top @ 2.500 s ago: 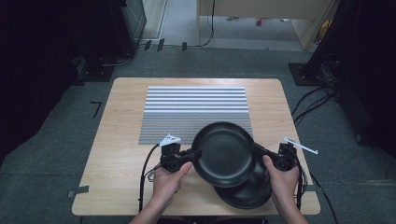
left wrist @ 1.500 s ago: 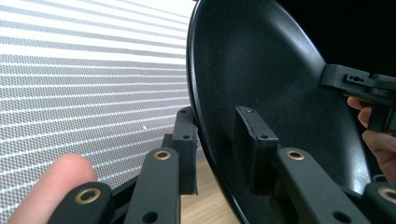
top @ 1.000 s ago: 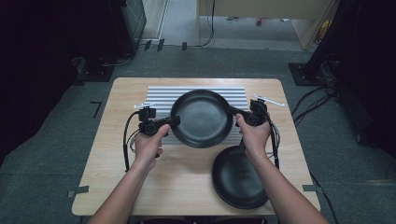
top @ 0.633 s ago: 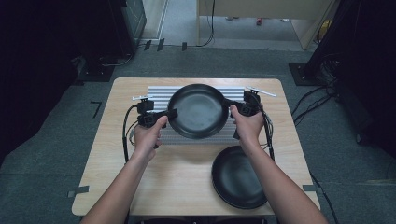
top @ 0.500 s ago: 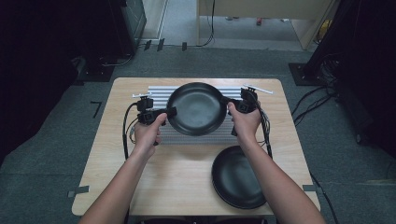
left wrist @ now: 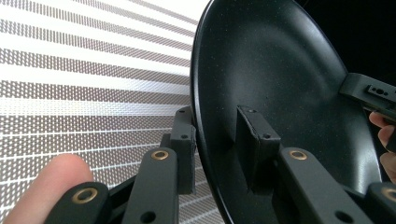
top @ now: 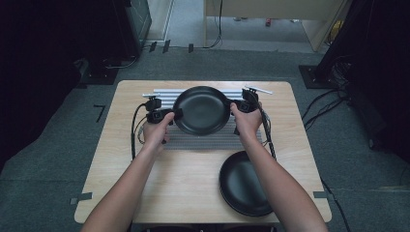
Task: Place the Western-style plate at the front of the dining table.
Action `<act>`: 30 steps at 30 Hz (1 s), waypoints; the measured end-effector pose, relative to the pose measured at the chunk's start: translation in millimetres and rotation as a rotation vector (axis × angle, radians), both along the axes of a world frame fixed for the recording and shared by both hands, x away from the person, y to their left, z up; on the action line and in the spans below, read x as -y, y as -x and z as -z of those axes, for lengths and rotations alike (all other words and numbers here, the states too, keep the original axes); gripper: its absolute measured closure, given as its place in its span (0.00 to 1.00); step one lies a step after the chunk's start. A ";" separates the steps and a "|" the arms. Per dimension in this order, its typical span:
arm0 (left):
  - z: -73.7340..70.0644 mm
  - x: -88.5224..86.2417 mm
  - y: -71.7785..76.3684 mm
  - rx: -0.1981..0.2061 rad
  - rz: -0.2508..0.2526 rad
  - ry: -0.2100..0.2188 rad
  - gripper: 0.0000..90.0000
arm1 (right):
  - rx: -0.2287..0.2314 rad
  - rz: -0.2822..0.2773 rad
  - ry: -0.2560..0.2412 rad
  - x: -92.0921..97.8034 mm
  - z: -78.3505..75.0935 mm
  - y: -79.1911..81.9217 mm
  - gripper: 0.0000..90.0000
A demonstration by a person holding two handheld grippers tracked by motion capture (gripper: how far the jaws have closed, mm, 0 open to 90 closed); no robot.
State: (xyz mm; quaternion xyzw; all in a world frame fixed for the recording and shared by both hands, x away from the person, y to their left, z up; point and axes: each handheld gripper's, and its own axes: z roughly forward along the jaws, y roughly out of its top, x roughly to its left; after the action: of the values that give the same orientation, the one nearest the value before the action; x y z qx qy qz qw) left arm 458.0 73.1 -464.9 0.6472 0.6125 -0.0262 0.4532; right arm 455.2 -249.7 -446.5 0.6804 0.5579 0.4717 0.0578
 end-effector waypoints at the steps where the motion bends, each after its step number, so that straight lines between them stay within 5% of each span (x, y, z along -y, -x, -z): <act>1: 2.6 1.7 -2.6 -0.006 -0.003 -0.005 0.77 | -0.010 0.006 -0.002 0.5 3.9 -2.5 0.93; 16: 25.6 24.7 -26.7 -0.069 0.004 -0.085 0.77 | -0.112 0.062 0.011 12.8 45.6 -27.4 0.90; 30: 38.8 29.7 -29.4 -0.085 0.014 -0.119 0.75 | -0.120 0.057 0.048 14.2 59.7 -28.2 0.90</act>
State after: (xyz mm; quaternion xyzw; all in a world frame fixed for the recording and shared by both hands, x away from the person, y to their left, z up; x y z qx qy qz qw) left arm 487.5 43.4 -503.7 0.6755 0.6270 -0.0204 0.3876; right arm 483.4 -263.9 -506.2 0.7215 0.5519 0.4146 0.0541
